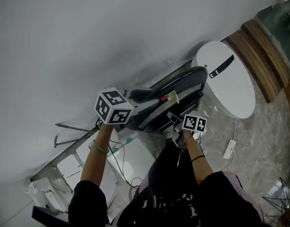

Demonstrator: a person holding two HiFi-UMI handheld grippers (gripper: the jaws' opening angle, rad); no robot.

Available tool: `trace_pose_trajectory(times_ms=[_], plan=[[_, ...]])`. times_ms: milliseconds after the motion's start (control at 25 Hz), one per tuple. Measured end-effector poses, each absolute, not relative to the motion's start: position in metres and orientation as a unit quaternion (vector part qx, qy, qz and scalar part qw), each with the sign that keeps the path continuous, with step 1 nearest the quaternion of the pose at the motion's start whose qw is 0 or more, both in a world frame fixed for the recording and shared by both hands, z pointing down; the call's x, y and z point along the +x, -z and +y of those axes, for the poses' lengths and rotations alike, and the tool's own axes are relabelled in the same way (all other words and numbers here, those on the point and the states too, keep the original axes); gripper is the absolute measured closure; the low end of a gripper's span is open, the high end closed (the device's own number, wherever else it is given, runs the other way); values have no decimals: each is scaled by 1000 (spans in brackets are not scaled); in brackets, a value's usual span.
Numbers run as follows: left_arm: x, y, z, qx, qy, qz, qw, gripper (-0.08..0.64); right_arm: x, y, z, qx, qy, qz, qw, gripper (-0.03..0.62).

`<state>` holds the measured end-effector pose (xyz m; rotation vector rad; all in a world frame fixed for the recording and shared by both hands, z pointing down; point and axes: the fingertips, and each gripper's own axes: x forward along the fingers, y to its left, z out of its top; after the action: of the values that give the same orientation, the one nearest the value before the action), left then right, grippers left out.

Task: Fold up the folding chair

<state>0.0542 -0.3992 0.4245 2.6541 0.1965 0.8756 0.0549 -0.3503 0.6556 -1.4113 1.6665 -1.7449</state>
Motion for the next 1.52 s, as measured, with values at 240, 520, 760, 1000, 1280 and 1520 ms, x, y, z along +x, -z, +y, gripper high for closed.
trace_pose_trajectory(times_ms=[240, 520, 760, 1000, 1280, 1520], plan=[[26, -433, -467, 934, -296, 32, 200, 434, 37, -662, -410, -491, 622, 589, 161, 502], [24, -437, -508, 932, -306, 22, 194, 434, 35, -663, -449, -488, 623, 587, 168, 506], [49, -433, -534, 924, -336, 49, 173, 434, 50, -661, -481, -471, 631, 593, 169, 506], [37, -437, -594, 916, -350, -7, 196, 436, 45, -662, -535, -451, 641, 604, 146, 506], [23, -454, -680, 904, -377, -57, 192, 436, 34, -671, -602, -432, 655, 607, 125, 511], [23, -454, -685, 903, -389, -75, 167, 437, 35, -667, -605, -420, 652, 615, 143, 520]])
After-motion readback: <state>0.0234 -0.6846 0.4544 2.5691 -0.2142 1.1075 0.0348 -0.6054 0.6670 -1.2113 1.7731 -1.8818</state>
